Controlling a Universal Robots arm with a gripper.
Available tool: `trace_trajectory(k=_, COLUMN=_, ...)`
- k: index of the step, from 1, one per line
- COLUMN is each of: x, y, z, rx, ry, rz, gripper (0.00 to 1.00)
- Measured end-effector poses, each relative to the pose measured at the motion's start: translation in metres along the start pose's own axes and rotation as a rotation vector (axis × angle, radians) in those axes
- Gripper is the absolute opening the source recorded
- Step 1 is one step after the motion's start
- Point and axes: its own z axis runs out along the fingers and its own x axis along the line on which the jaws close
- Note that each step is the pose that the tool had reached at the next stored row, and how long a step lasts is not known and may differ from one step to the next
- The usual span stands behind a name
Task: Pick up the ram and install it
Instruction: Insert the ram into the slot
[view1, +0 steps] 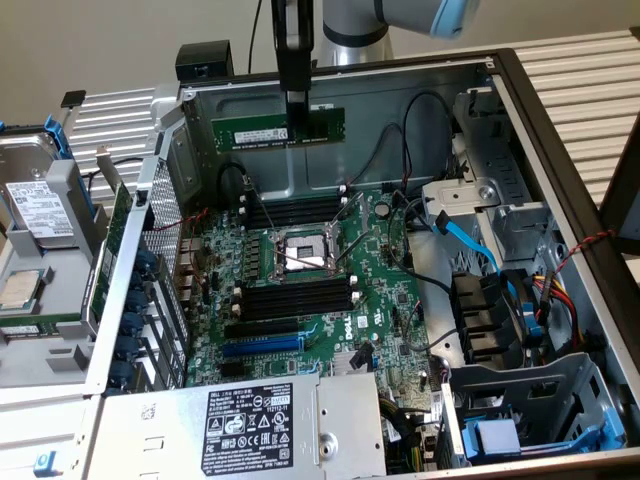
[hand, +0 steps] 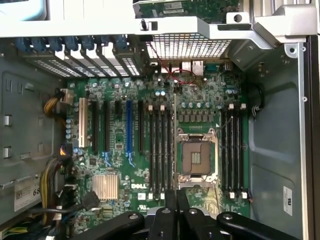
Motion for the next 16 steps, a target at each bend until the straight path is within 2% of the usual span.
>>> trace_trajectory(k=2, x=0.001, y=-0.0002, z=0.0029, rx=-0.0005, ry=-0.0068, rz=0.000, gripper=0.12)
trace_trajectory(k=5, x=0.004, y=-0.0005, z=0.0074, rx=-0.0006, ry=-0.0120, rz=0.000, gripper=0.12)
trace_trajectory(k=16, x=0.019, y=-0.0025, z=0.0175, rx=-0.0004, ry=-0.0155, rz=0.000, gripper=0.12)
